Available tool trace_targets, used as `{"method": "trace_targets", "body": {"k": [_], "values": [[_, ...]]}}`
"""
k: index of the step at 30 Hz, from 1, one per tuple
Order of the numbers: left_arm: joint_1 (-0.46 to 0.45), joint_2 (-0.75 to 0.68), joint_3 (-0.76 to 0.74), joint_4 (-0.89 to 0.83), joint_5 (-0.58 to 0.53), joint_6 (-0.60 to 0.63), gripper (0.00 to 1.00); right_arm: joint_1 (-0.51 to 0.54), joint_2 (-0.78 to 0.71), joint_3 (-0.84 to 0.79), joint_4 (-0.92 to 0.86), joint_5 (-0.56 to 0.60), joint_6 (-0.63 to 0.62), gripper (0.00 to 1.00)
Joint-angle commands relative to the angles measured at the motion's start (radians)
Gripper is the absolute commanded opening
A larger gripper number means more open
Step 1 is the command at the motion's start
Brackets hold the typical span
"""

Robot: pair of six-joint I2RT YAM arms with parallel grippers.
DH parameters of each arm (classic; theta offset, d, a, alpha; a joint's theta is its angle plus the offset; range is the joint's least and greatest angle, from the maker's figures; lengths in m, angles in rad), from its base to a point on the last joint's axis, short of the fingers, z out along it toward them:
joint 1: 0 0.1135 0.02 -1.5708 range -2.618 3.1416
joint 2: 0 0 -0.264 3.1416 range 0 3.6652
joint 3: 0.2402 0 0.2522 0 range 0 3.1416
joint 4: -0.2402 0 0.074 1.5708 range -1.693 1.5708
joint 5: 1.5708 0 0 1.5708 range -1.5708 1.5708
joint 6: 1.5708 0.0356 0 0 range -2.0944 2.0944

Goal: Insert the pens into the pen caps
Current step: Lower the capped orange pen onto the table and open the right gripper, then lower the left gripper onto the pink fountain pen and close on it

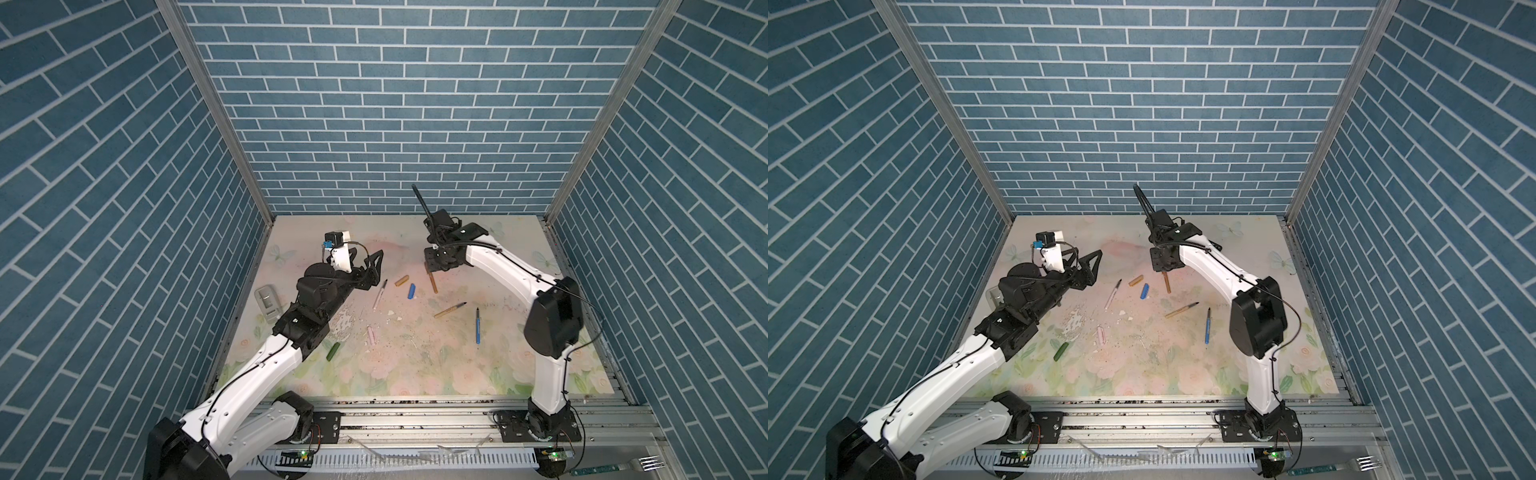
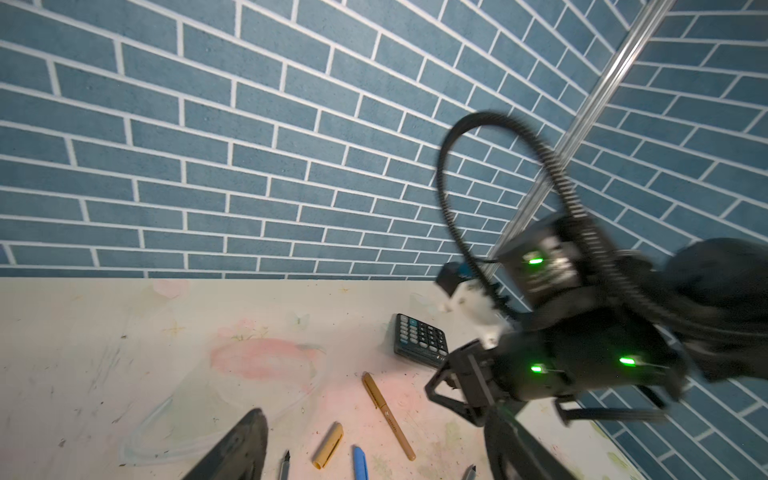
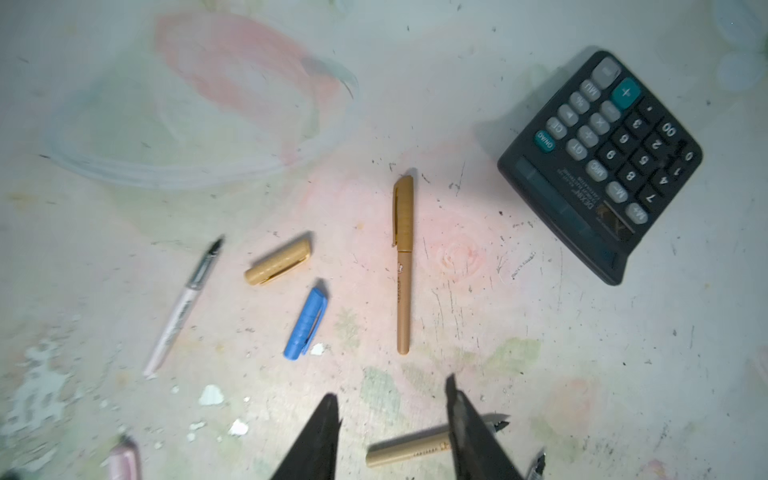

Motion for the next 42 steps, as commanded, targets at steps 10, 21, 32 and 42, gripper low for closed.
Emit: {"method": "trace_targets", "body": {"k": [10,21,32,42], "values": [[0.101,0.112,0.082,-0.519,-0.168,-0.167,0.73,-0.003,-0.256,-0.404,0.139,0.029,0.034,0.14],[0.082,0.412,0.268,-0.783,0.004,0.046,0.6,-0.003,-0.45,-0.672,0.272,-0.082,0.076,0.06],[0.014,0.87,0.648,-1.011,0.048,0.271,0.46,-0.001,-0.654,-0.818,0.286,-0.097,0.094,0.09],[0.014,1.055,0.771,-1.08,0.062,0.33,0.32,0.0,-0.7,-0.856,0.3,-0.113,0.125,0.09]]}}
